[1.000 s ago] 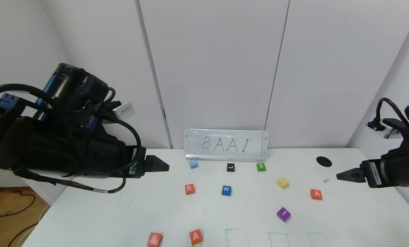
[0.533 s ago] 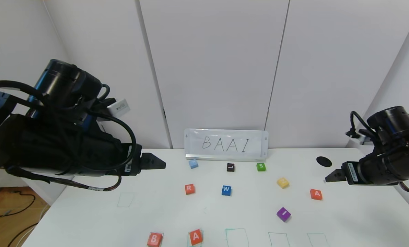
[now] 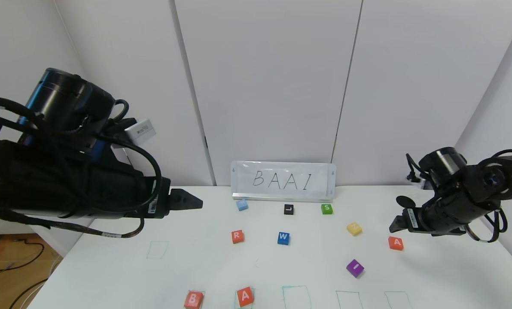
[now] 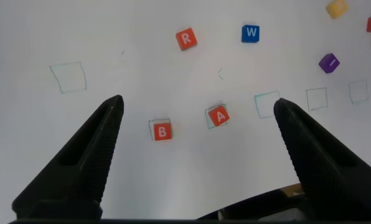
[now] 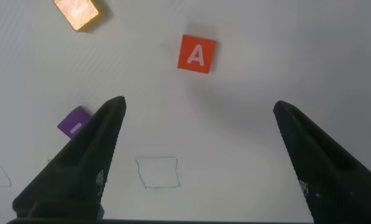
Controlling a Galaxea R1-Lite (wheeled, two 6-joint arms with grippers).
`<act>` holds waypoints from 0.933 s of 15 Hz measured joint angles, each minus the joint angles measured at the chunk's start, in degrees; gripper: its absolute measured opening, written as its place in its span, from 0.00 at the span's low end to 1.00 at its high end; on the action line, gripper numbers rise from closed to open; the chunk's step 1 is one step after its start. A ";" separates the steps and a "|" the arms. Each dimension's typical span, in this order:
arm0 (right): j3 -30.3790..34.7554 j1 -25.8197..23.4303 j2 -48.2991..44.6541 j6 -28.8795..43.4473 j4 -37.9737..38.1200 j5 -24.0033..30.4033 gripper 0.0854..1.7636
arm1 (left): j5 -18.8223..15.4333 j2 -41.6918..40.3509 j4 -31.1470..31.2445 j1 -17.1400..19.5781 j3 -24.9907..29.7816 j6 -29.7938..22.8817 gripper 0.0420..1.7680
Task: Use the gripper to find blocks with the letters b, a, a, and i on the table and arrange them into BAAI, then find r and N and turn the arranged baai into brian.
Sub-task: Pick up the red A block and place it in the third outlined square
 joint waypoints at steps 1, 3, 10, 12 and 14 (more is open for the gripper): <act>-0.30 0.04 1.17 0.16 -0.15 -0.02 0.97 | 0.00 -0.11 0.00 0.00 0.06 0.02 0.97; -0.52 0.09 2.93 1.78 -0.83 -0.02 0.97 | 0.00 -0.15 -0.04 -0.02 0.06 0.05 0.97; -0.20 0.02 8.34 3.17 -5.89 0.23 0.97 | 0.00 -0.15 0.00 -0.11 0.22 0.11 0.97; -0.09 -0.11 9.48 3.18 -6.61 0.28 0.97 | 0.00 -0.15 -0.02 -0.11 0.24 0.11 0.97; -0.09 -0.27 10.46 3.21 -6.74 0.33 0.97 | 0.00 -0.13 -0.02 -0.13 0.24 0.09 0.97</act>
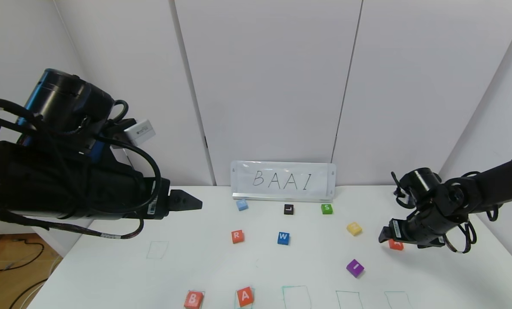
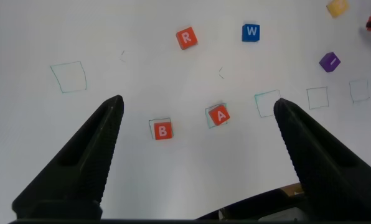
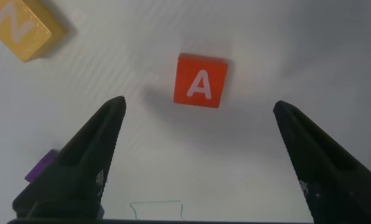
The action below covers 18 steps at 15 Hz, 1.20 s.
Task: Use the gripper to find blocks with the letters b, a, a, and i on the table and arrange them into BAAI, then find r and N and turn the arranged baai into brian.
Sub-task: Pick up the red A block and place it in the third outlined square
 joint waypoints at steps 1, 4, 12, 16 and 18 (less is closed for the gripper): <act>-0.05 -0.06 0.35 -0.02 -0.05 0.09 0.97 | 0.00 0.02 0.00 -0.02 0.00 0.02 0.97; -0.22 -0.26 1.15 -0.15 -0.16 0.22 0.97 | 0.00 0.16 0.00 0.00 0.06 0.02 0.97; 0.43 -0.23 2.19 -0.48 -2.96 0.34 0.65 | 0.00 0.27 0.00 -0.11 0.15 0.02 0.97; 0.54 -0.12 2.10 -0.79 -2.74 0.37 0.38 | 0.00 0.24 0.02 -0.17 0.15 0.02 0.97; 0.65 0.00 2.06 -0.85 -2.66 0.33 0.27 | 0.00 0.24 0.00 -0.24 0.23 0.02 0.97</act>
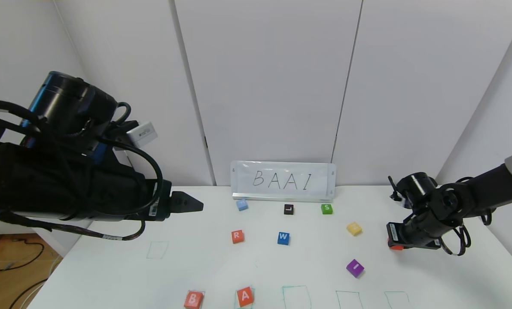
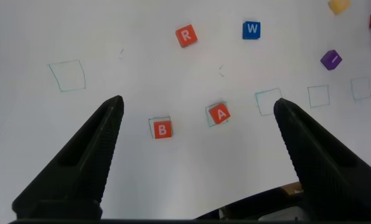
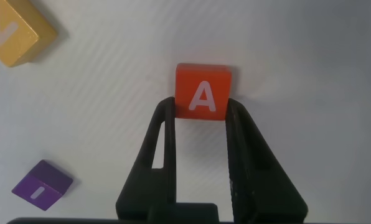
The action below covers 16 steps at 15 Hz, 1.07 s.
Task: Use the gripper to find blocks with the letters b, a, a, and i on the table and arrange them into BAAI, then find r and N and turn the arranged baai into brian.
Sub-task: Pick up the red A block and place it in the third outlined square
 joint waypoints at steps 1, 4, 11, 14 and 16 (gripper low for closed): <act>0.00 0.00 -0.02 0.00 0.06 0.00 0.27 | 0.00 0.00 -0.01 -0.06 0.09 0.00 0.97; 0.07 -0.02 -0.06 0.00 0.20 -0.02 0.27 | 0.00 -0.02 -0.01 -0.11 0.24 0.30 0.97; 1.65 1.67 -3.11 0.44 0.20 -0.33 0.27 | 0.00 -0.33 -0.85 0.07 0.61 0.88 0.97; 2.76 5.10 -8.85 3.12 6.11 -0.98 0.27 | 0.04 -0.50 -0.94 0.11 0.71 0.96 0.97; 2.23 9.36 -12.81 7.72 11.89 -1.28 0.27 | 0.09 -0.74 -0.94 0.20 0.68 1.01 0.97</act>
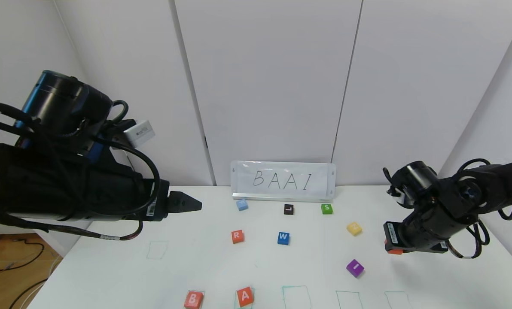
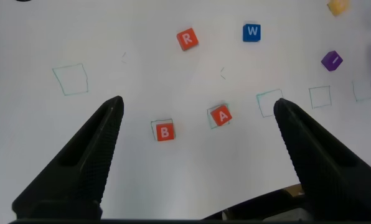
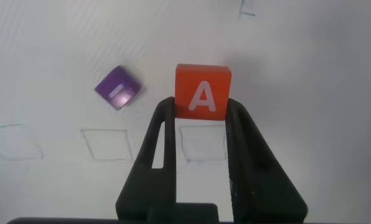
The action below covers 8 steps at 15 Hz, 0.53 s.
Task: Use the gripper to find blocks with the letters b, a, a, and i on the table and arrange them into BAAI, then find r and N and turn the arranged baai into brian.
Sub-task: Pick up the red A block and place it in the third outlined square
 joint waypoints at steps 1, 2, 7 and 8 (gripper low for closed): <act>-0.22 2.32 -1.94 1.95 1.26 -0.06 0.27 | 0.00 -0.22 0.00 0.02 0.00 0.17 0.97; -0.30 4.47 -3.50 3.47 2.13 -0.13 0.27 | 0.00 -0.57 0.00 0.00 0.00 0.30 0.97; -0.94 14.70 -7.36 11.97 4.49 -2.52 0.27 | 0.09 -2.49 0.09 -0.37 0.30 0.77 0.97; -0.96 16.49 -7.39 12.96 4.49 -3.62 0.27 | 0.09 -2.93 0.13 -0.48 0.41 0.99 0.97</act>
